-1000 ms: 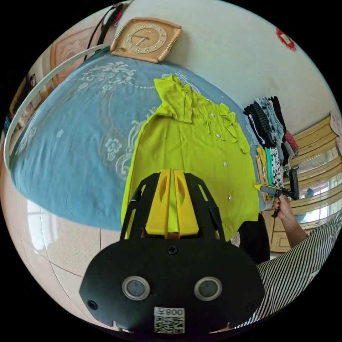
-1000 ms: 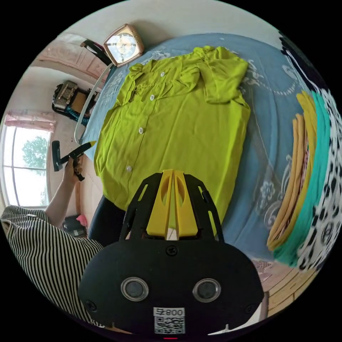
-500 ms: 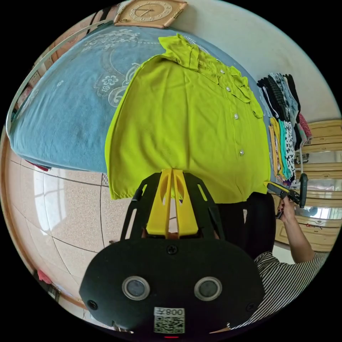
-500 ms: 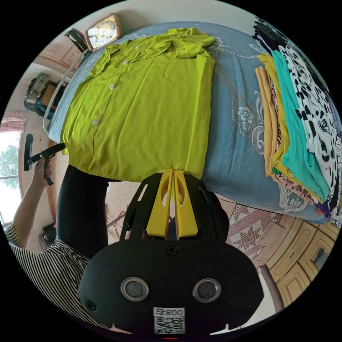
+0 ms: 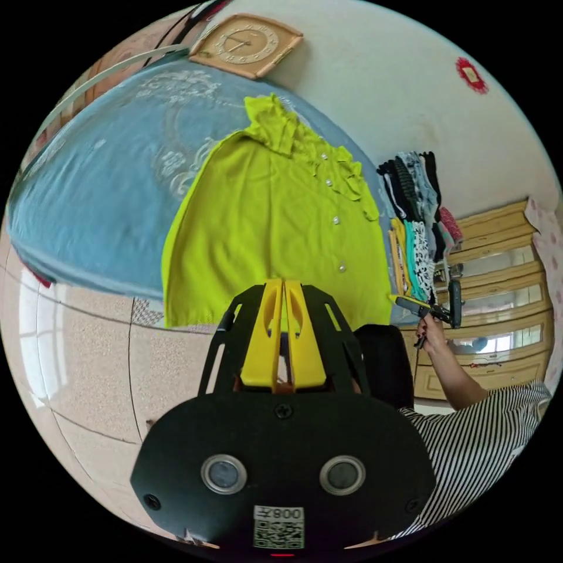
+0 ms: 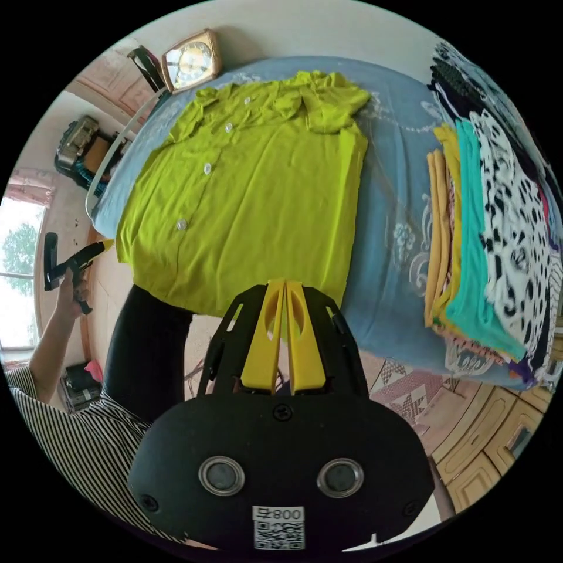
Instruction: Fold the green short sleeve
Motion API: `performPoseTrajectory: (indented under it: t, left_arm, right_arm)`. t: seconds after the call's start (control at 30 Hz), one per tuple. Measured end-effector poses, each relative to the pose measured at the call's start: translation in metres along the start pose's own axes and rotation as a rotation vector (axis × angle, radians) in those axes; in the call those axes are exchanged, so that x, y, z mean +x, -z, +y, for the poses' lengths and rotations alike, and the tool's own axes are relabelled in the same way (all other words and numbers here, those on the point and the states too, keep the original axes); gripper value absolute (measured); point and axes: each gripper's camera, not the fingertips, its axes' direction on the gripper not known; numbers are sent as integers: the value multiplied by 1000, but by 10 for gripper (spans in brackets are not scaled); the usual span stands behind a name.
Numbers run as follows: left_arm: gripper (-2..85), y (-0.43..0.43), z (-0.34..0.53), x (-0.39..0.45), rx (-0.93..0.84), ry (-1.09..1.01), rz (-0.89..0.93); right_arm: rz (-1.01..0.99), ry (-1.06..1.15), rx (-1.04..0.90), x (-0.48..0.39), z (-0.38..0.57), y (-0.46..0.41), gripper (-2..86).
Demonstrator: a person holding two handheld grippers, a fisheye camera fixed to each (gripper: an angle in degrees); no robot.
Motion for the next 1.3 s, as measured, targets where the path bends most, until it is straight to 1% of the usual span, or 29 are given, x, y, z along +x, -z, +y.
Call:
performPoseTrajectory:
  t: [0.07, 0.17, 0.27, 0.4, 0.53, 0.63, 0.83, 0.9, 1.03, 1.2, 1.3]
  left_arm:
    - [13, -17, -27, 11, -4, -51, 43]
    - [20, -55, -77, 31, -20, -122, 109]
    - [25, -98, -130, 46, -36, -171, 167]
    - [30, -151, -197, 60, -37, -223, 192]
    - [36, -185, -249, 59, 2, -229, 206]
    - [44, -209, -288, 54, 48, -217, 220]
    - [46, -275, -347, 43, -26, -184, 182]
    - [34, -298, -359, 39, -68, -180, 179]
    - [12, -314, -369, 35, -61, -187, 165]
    - [4, -319, -384, 30, 24, -213, 255]
    - [3, -326, -395, 37, 45, -261, 289]
  right_arm:
    - [-8, 12, 62, 4, -27, 13, 11]
    - [42, 23, 128, 11, -83, 23, 26]
    - [102, 71, 143, 15, -138, 17, 50]
    - [153, 128, 137, 24, -192, -5, 66]
    - [213, 165, 94, 35, -214, -28, 65]
    - [243, 182, 138, 43, -216, -30, 53]
    - [238, 204, 176, 65, -215, -29, 21]
    - [214, 197, 185, 78, -216, -28, 14]
    - [108, 160, 202, 107, -217, -20, 8]
    - [-144, 49, 311, 166, -210, 0, 5]
    - [-241, 7, 366, 196, -204, 8, 5]
